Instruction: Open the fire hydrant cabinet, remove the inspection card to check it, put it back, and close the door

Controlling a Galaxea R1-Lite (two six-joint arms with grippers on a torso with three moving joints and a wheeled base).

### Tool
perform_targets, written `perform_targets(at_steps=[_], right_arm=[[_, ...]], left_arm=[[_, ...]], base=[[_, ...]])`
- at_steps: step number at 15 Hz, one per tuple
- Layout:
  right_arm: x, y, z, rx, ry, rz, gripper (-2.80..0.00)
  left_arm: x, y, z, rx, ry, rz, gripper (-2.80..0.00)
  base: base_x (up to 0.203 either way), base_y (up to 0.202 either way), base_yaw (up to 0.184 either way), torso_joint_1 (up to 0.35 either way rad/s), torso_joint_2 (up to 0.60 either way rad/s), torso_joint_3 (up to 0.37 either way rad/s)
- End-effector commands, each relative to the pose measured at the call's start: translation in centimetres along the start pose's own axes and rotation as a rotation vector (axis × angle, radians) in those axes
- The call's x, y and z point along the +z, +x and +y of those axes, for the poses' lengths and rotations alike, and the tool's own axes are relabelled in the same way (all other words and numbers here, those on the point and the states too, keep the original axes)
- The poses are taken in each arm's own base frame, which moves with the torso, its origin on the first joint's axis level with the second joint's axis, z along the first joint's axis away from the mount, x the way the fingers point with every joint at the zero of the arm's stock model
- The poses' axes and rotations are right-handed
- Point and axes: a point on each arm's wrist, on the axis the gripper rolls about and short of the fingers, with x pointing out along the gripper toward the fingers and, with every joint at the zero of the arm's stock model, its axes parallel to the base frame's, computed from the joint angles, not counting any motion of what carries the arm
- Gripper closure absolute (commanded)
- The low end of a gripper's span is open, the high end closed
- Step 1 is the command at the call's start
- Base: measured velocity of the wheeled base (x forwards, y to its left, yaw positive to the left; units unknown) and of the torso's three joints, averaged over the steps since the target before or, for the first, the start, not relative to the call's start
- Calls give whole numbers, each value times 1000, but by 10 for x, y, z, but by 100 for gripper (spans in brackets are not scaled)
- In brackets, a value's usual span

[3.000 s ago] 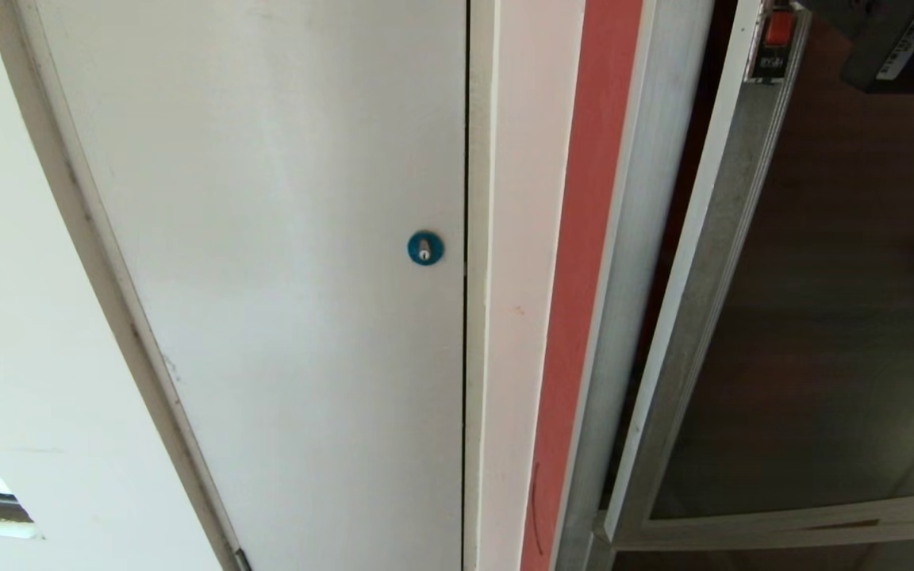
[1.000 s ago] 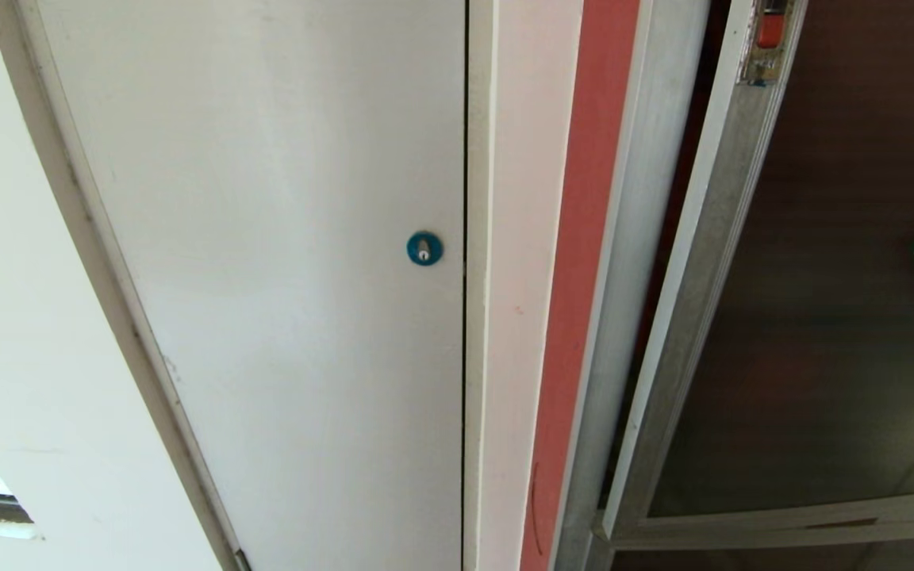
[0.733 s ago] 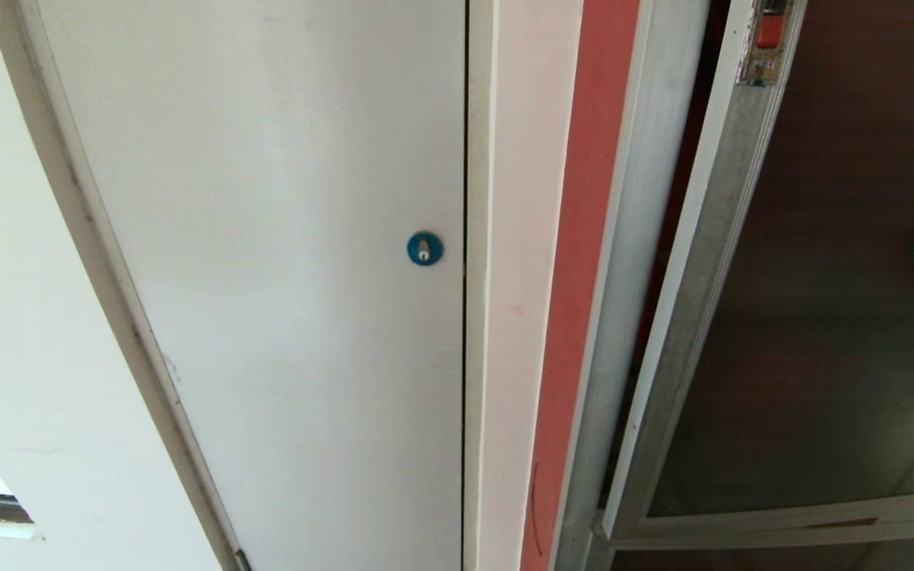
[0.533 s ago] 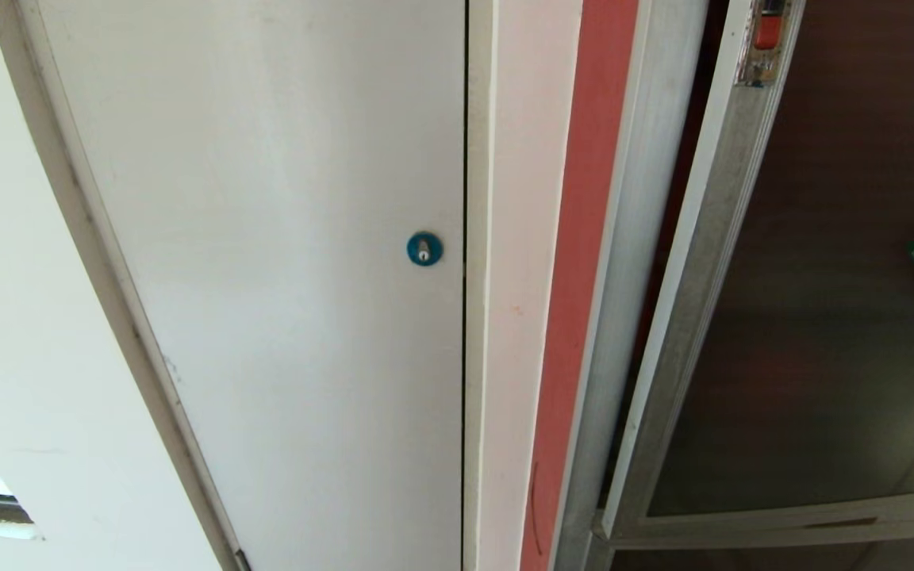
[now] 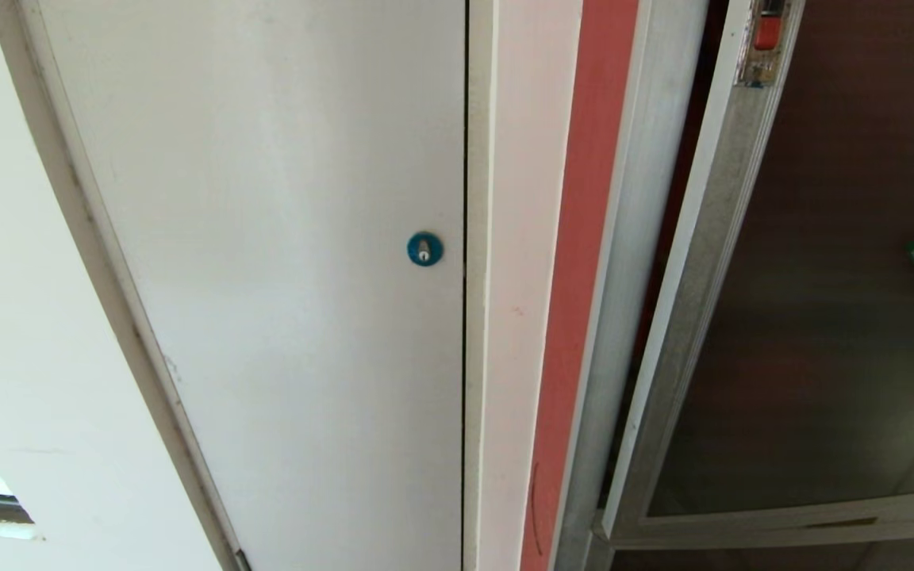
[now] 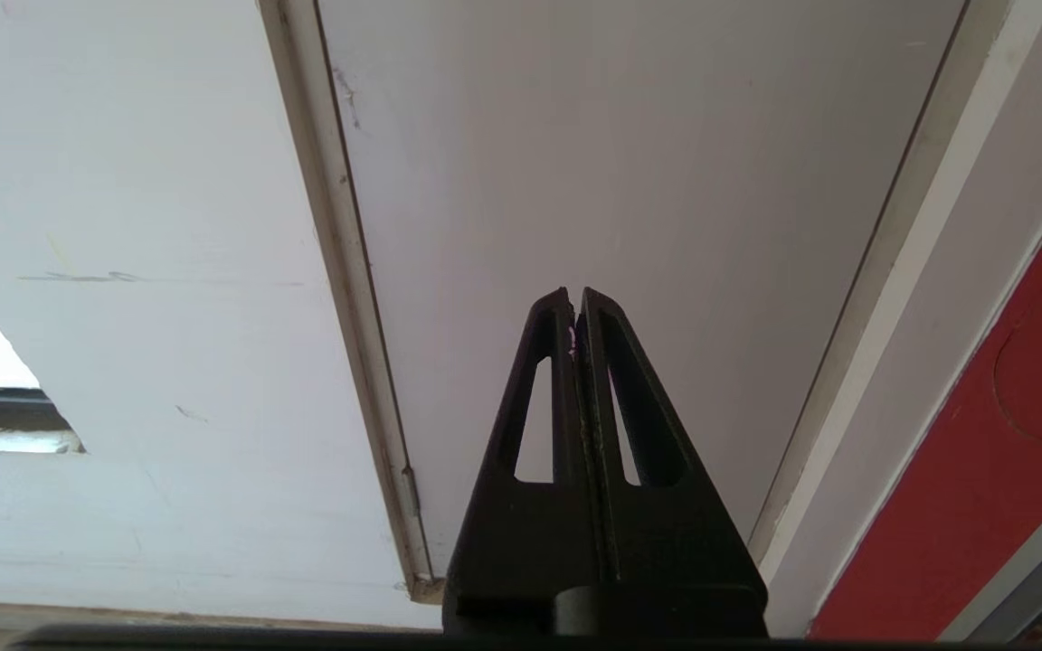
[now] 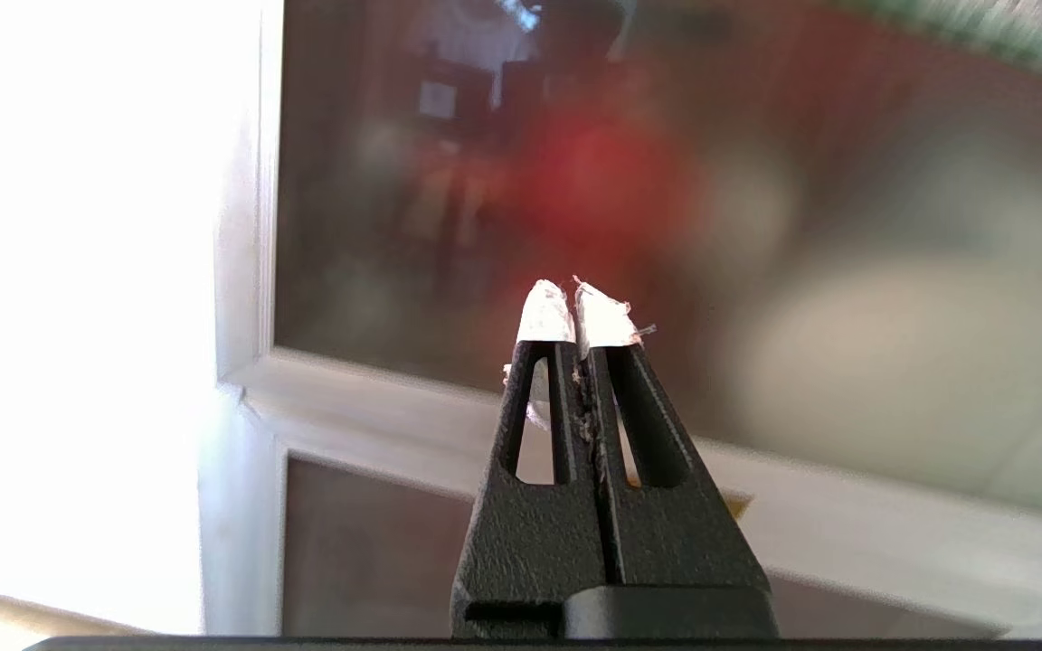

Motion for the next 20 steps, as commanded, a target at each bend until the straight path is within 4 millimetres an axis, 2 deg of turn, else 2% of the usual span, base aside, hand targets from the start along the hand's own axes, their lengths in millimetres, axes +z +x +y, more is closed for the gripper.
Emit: perform_targets(at_steps=[1, 4, 10, 20], right_arm=[[-18, 1, 3, 2, 41, -1, 0], [-39, 7, 7, 6, 56, 31, 0], [-51, 7, 8, -17, 88, 137, 0], [-51, 7, 8, -30, 121, 144, 0]], left_arm=[[0, 0, 0, 0, -1, 1, 0], [0, 0, 0, 0, -1, 1, 0], [0, 0, 0, 0, -1, 1, 0], [0, 0, 0, 1, -1, 1, 0]], base=[[0, 0, 0, 0, 0, 0], [0, 0, 0, 0, 0, 0], [0, 0, 0, 0, 0, 0], [0, 0, 0, 0, 0, 0]])
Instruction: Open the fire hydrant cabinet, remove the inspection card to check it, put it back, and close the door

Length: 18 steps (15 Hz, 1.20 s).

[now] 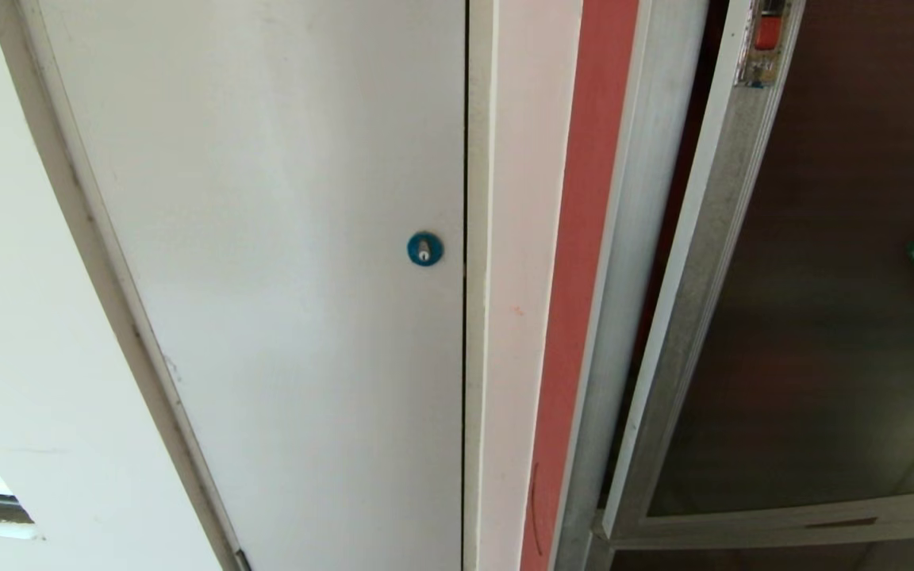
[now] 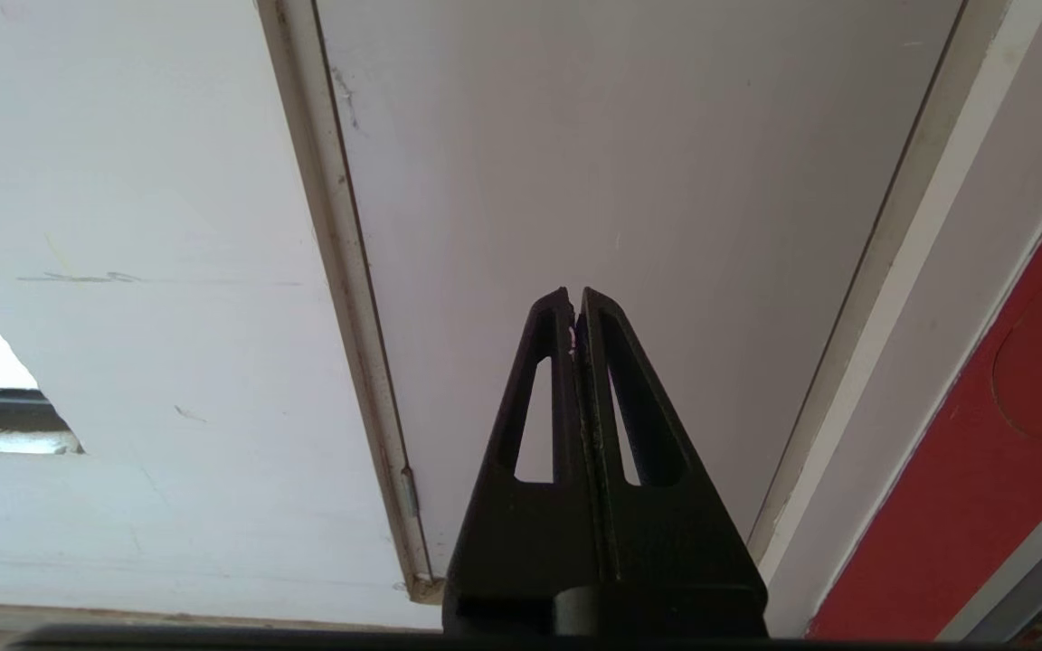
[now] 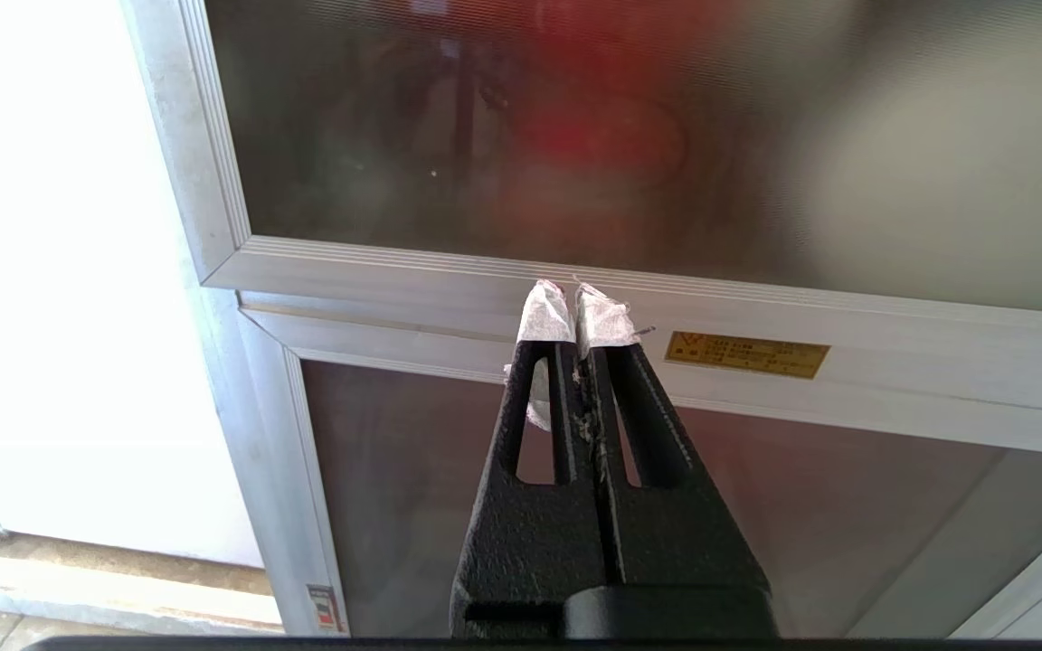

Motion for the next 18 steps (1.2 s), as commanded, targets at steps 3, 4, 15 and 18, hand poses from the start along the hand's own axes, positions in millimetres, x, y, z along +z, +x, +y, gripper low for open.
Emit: perform_targets(at_steps=[3, 4, 15, 18], right_arm=[[0, 0, 0, 2, -1, 3, 0], [0, 0, 0, 2, -1, 3, 0], [0, 0, 0, 2, -1, 3, 0], [0, 0, 0, 3, -1, 3, 0]], left_arm=[[0, 0, 0, 1, 3, 1, 0], [0, 0, 0, 1, 0, 1, 0], [110, 17, -8, -303, 43, -17, 0], [157, 57, -13, -488, 18, 60, 0]], base=[[0, 0, 0, 0, 0, 0], [0, 0, 0, 0, 0, 0], [0, 0, 0, 0, 0, 0], [0, 0, 0, 0, 0, 0]])
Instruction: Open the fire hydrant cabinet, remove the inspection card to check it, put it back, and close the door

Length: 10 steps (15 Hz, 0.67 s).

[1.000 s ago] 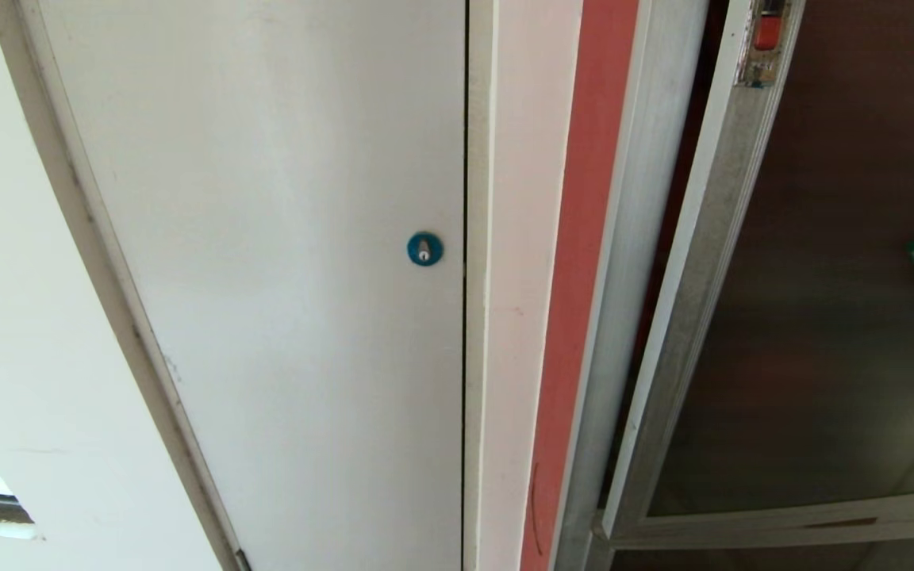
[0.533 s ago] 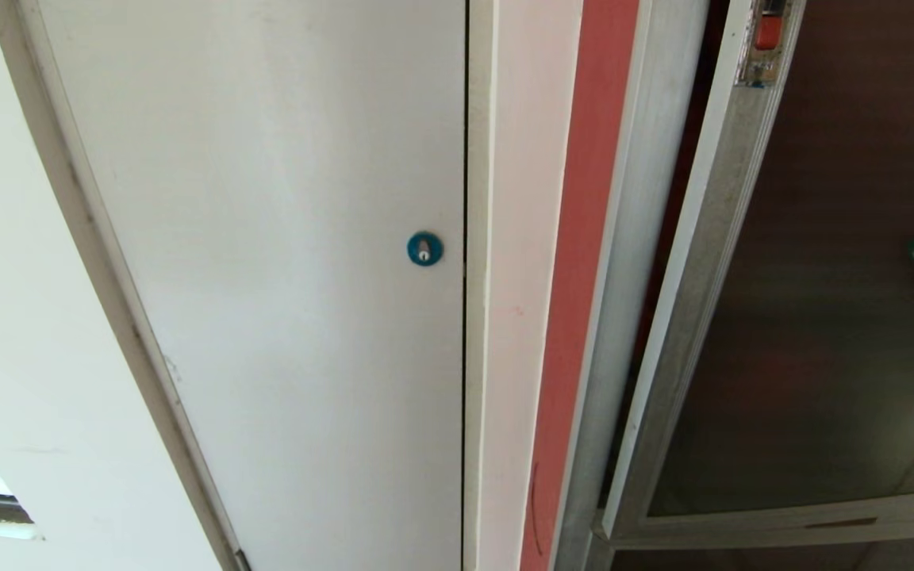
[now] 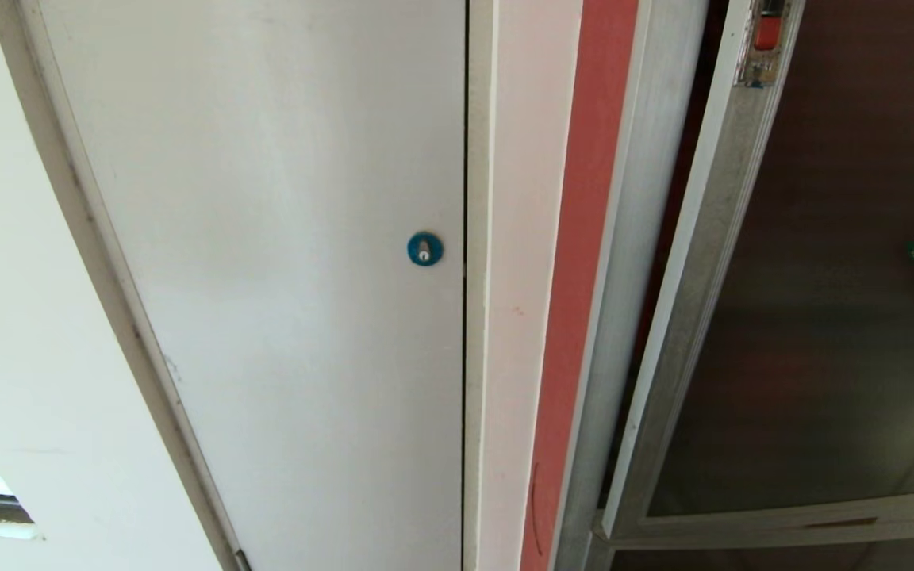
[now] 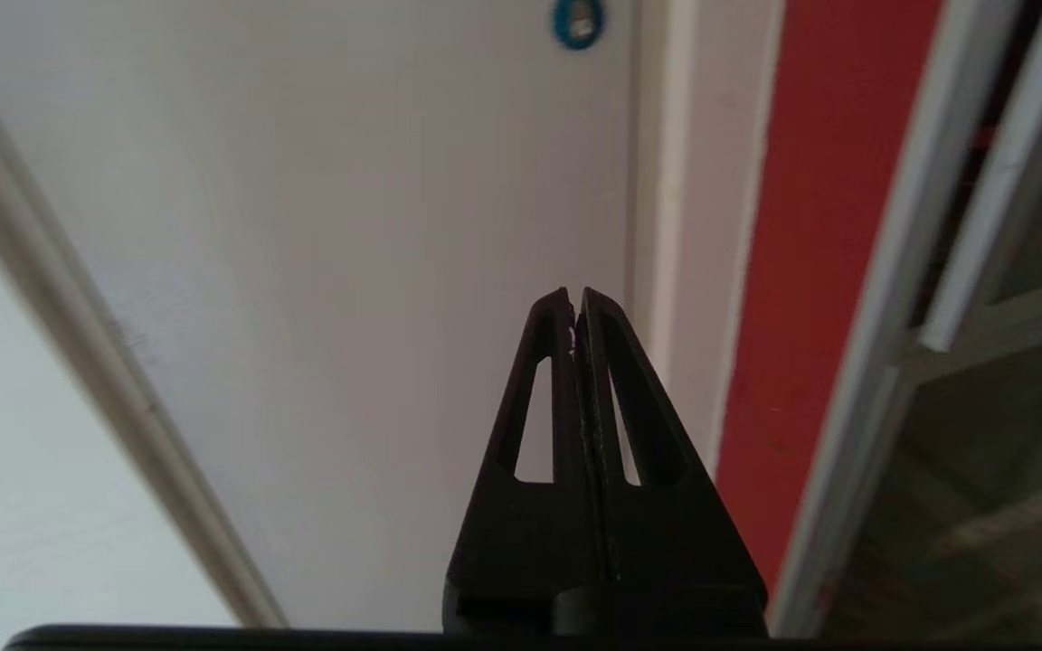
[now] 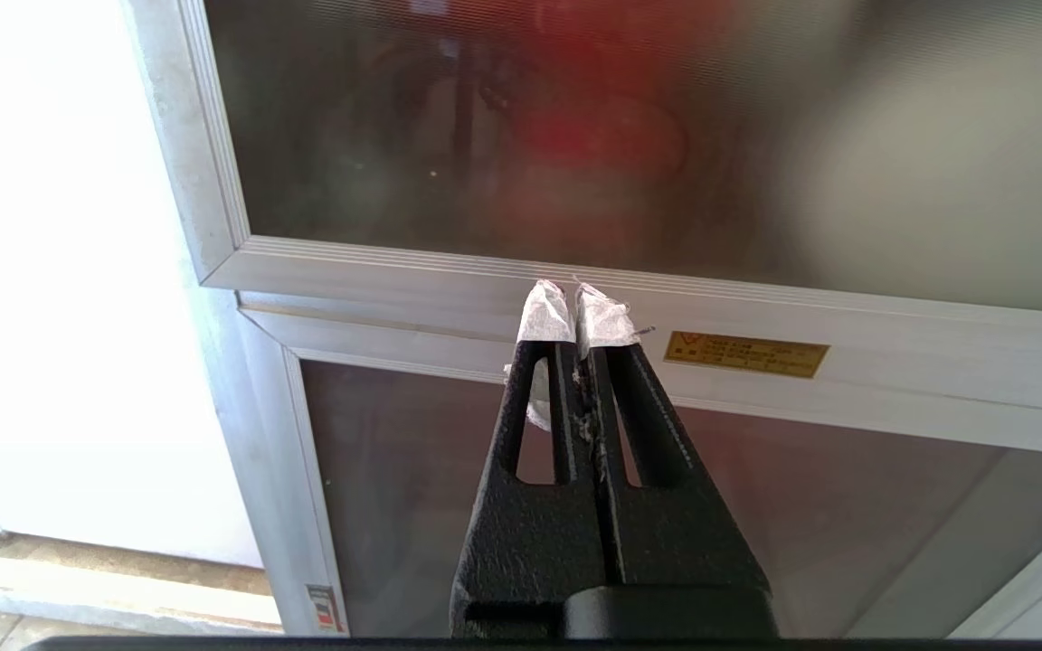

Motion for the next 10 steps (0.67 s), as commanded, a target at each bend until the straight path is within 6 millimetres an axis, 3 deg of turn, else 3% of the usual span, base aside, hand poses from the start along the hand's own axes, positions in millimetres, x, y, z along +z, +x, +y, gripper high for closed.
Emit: perform_targets(at_steps=[1, 4, 6, 8, 10], right_arm=[[0, 0, 0, 1, 0, 3, 0], [0, 0, 0, 1, 0, 3, 0], [0, 0, 0, 1, 0, 3, 0], [-1, 0, 0, 1, 0, 3, 0], [0, 0, 0, 1, 0, 3, 0]], left_arm=[[31, 54, 20, -145, -69, 130, 0], [52, 113, 19, -396, -146, 221, 0], [52, 154, 13, -495, -199, 303, 0], [55, 192, 0, -581, -223, 356, 0], [61, 211, -23, -692, -221, 370, 0]], base=[[0, 0, 0, 0, 0, 0], [0, 0, 0, 0, 0, 0], [0, 0, 0, 0, 0, 0], [0, 0, 0, 0, 0, 0], [0, 0, 0, 0, 0, 0]])
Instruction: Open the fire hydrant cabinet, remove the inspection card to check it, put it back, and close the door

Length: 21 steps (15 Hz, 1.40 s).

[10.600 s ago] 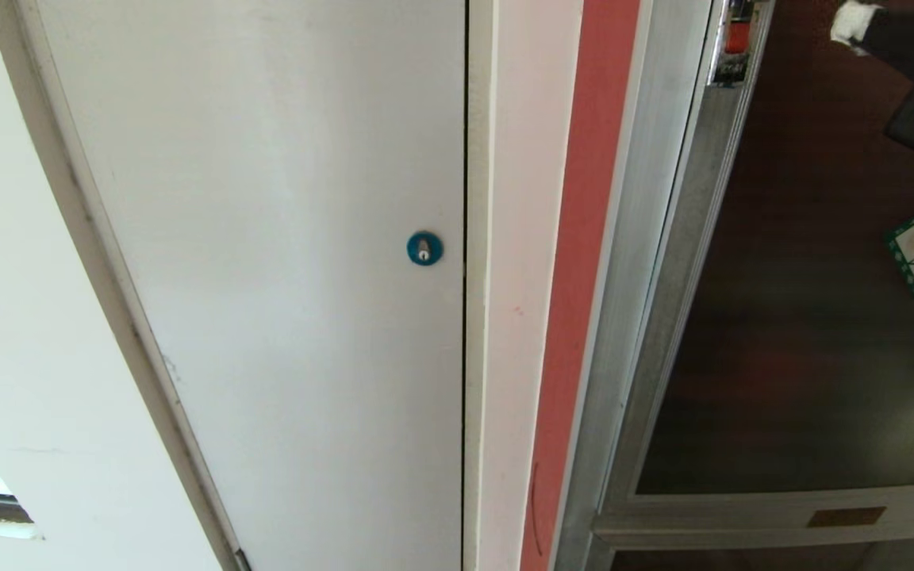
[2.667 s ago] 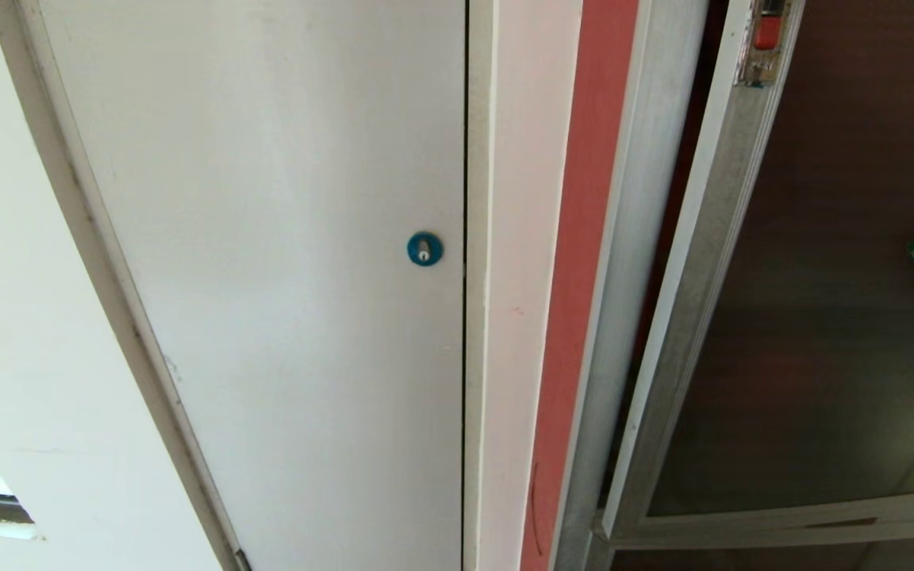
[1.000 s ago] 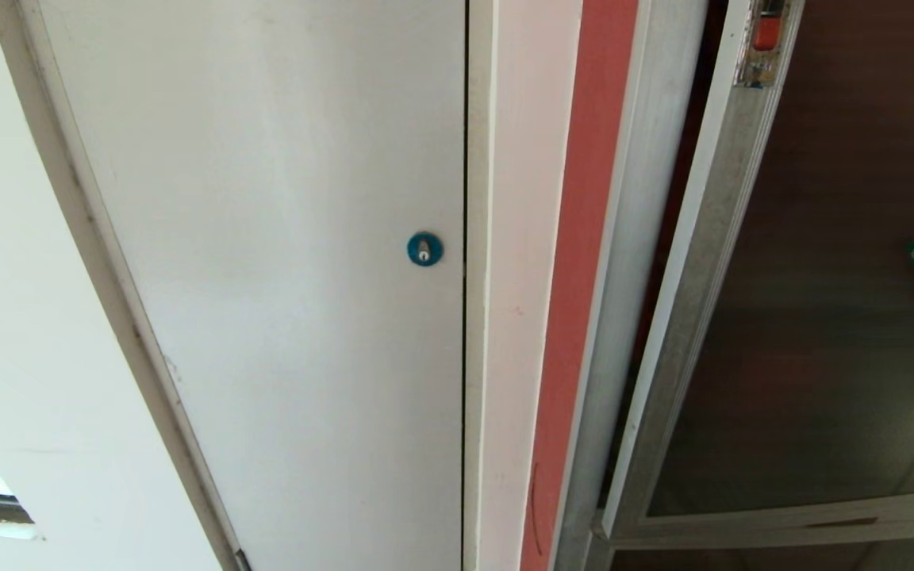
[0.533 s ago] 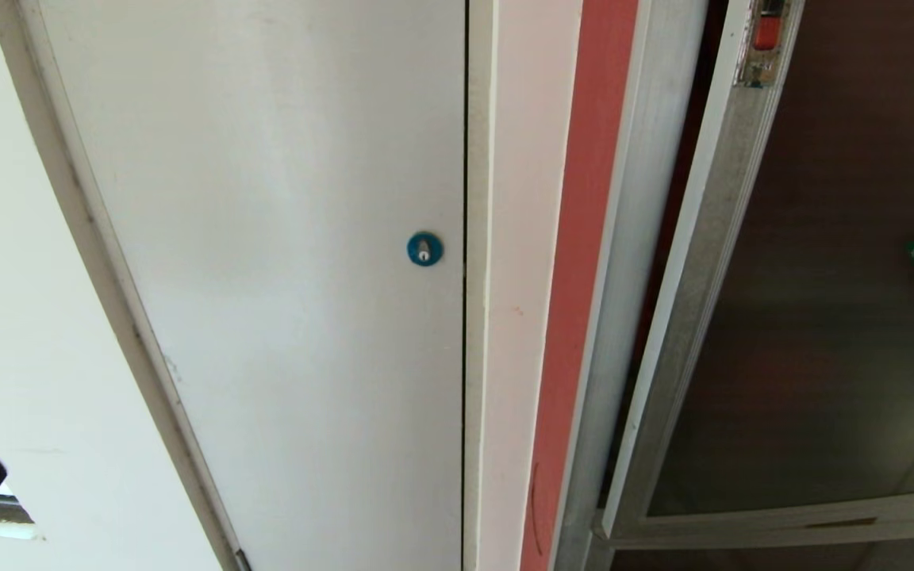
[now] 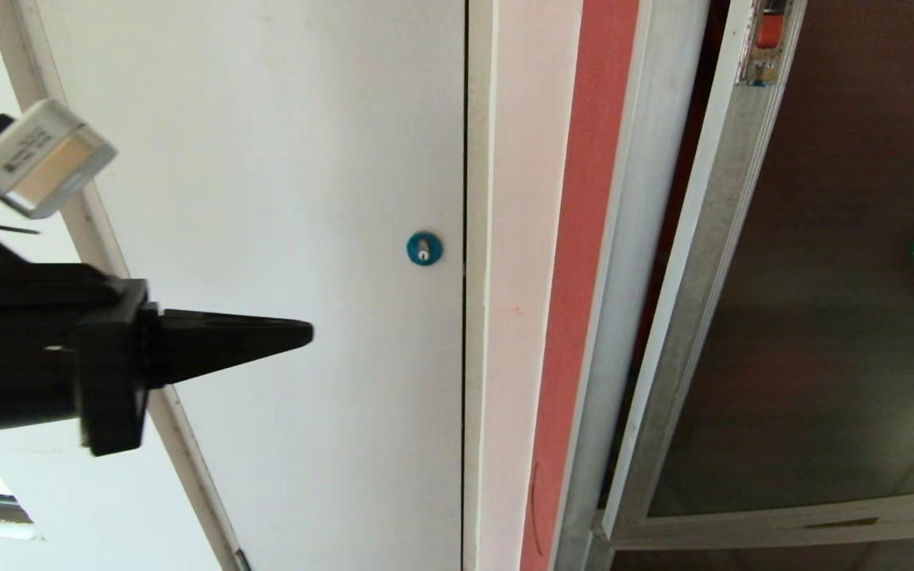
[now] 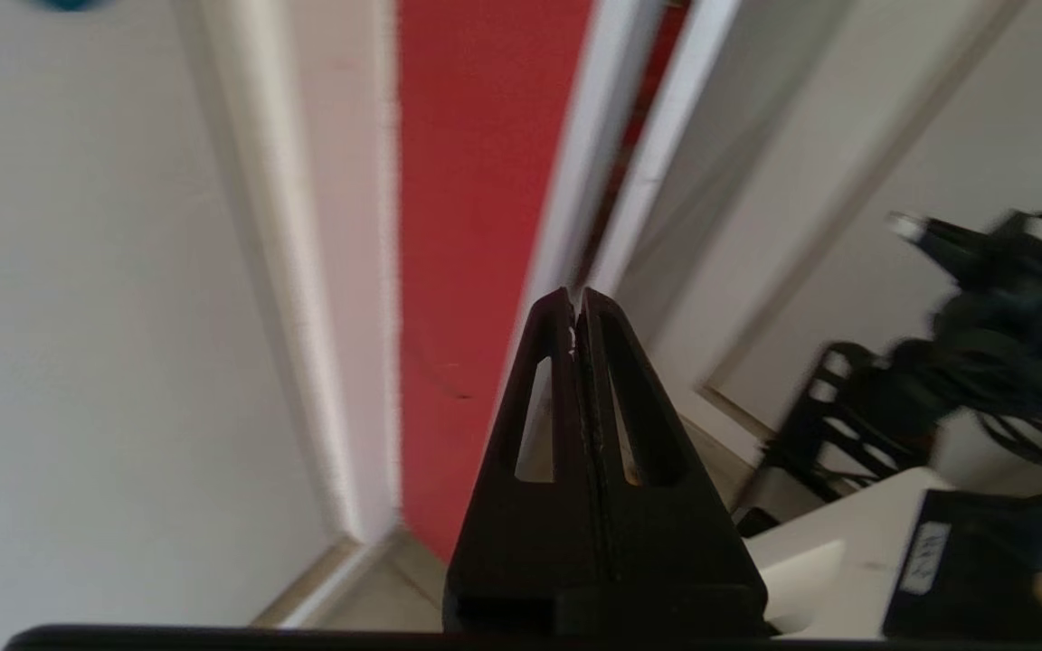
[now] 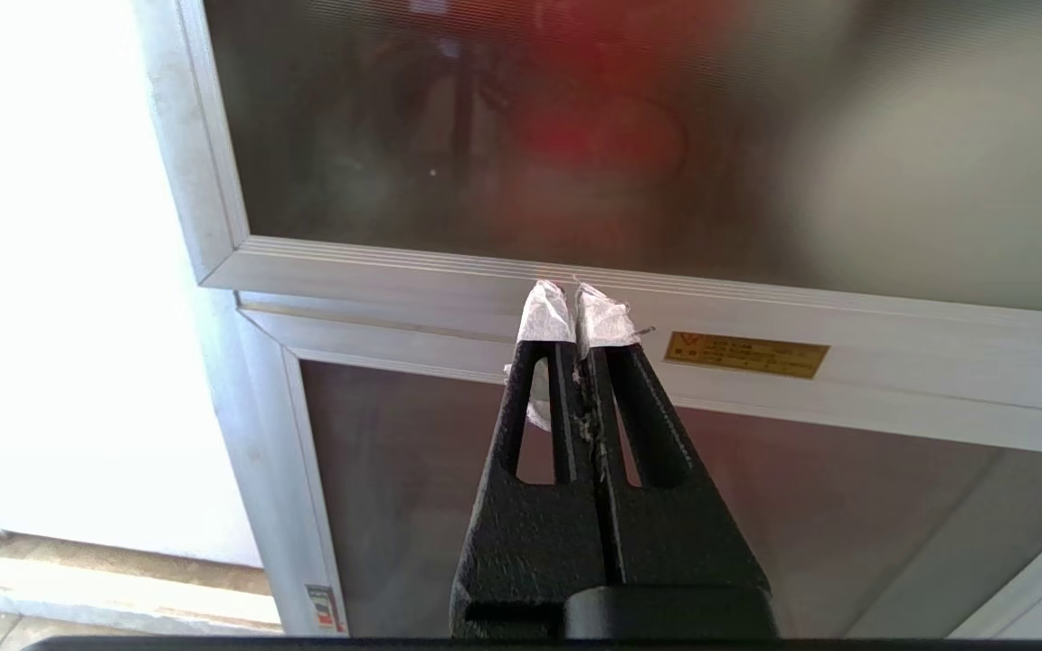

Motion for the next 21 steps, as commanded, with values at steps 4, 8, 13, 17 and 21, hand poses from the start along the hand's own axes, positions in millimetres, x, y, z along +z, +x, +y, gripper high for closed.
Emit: perform_targets(at_steps=[4, 8, 13, 17, 21], right_arm=[[0, 0, 0, 2, -1, 3, 0], [-1, 0, 0, 2, -1, 4, 0], [0, 0, 0, 2, -1, 3, 0], [0, 0, 0, 2, -1, 4, 0], [-1, 0, 0, 2, -1, 3, 0]], left_arm=[[3, 89, -15, -149, 23, 65, 0], [0, 134, -29, -77, 69, 3, 0], [-1, 165, -43, -46, 90, 7, 0], [-5, 193, -50, 5, 99, 13, 0], [-11, 210, -53, 25, 105, -15, 0]], base=[[0, 0, 0, 0, 0, 0], [0, 0, 0, 0, 0, 0], [0, 0, 0, 0, 0, 0], [0, 0, 0, 0, 0, 0], [0, 0, 0, 0, 0, 0]])
